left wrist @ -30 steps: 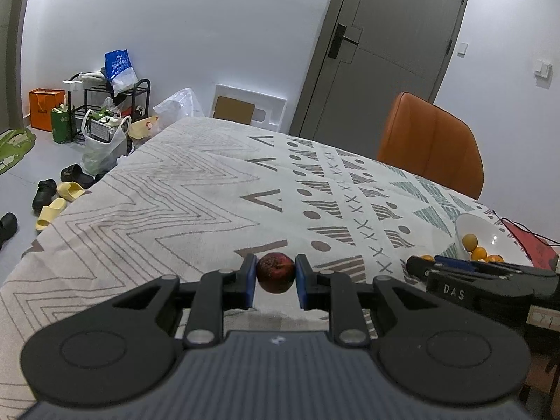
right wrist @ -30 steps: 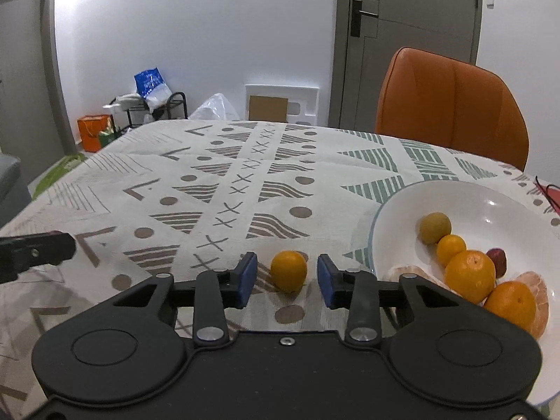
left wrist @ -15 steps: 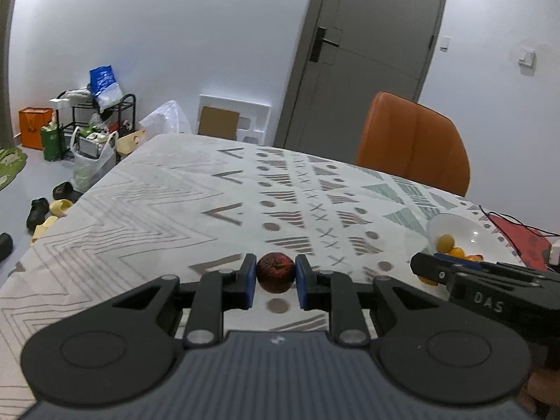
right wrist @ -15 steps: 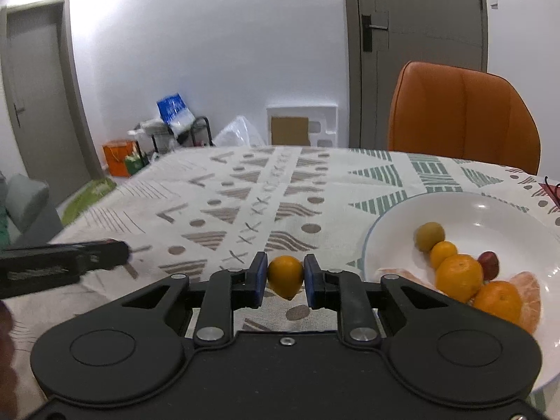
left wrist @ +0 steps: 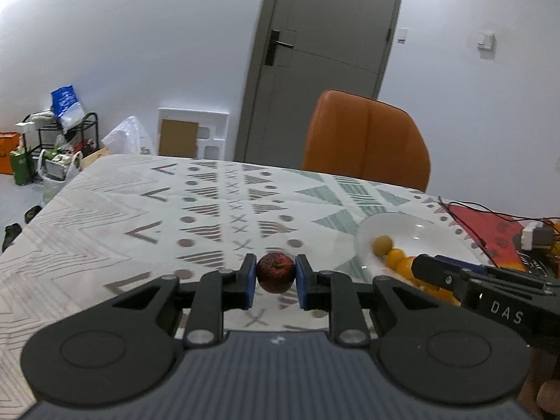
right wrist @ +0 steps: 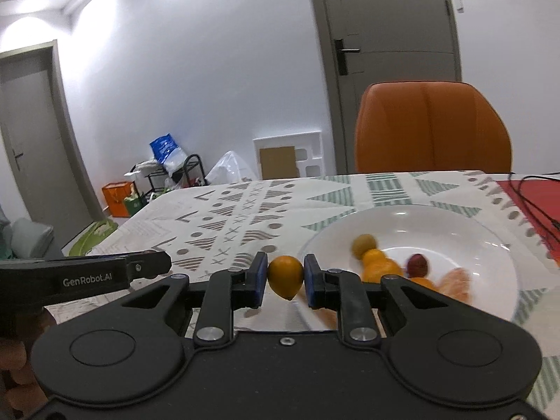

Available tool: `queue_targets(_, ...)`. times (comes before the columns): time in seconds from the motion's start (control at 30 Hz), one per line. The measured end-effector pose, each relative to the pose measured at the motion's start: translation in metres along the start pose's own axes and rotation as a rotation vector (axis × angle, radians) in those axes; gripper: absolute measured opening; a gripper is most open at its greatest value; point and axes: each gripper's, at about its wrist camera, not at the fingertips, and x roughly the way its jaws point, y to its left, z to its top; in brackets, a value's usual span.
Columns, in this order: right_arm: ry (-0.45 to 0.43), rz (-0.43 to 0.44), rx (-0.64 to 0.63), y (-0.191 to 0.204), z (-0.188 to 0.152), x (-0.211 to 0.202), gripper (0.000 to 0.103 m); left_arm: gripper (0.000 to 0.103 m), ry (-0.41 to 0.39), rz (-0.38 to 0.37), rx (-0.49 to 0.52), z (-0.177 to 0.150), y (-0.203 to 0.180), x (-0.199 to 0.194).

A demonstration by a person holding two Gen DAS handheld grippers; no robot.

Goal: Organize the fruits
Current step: 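Carry the red plum and mandarin into the white bowl and open both tools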

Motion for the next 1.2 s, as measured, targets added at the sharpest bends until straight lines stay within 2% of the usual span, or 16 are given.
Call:
queue_targets(0.3, -0.028, -0.042, 0.046, -0.032, -0.004, -0.015, 0.021, 0.022, 0.002, -0.039, 0.047, 0.001, -0.034, 0.007)
queue_targets(0.67, -0.047, -0.079, 0.084, -0.063, -0.009, -0.025, 0.021, 0.022, 0.006, -0.053, 0.081, 0.003, -0.058, 0.019)
queue_targets(1.2, -0.033, -0.110, 0.132, -0.099, -0.013, -0.017, 0.021, 0.022, 0.044, -0.089, 0.121, 0.003, -0.086, 0.052)
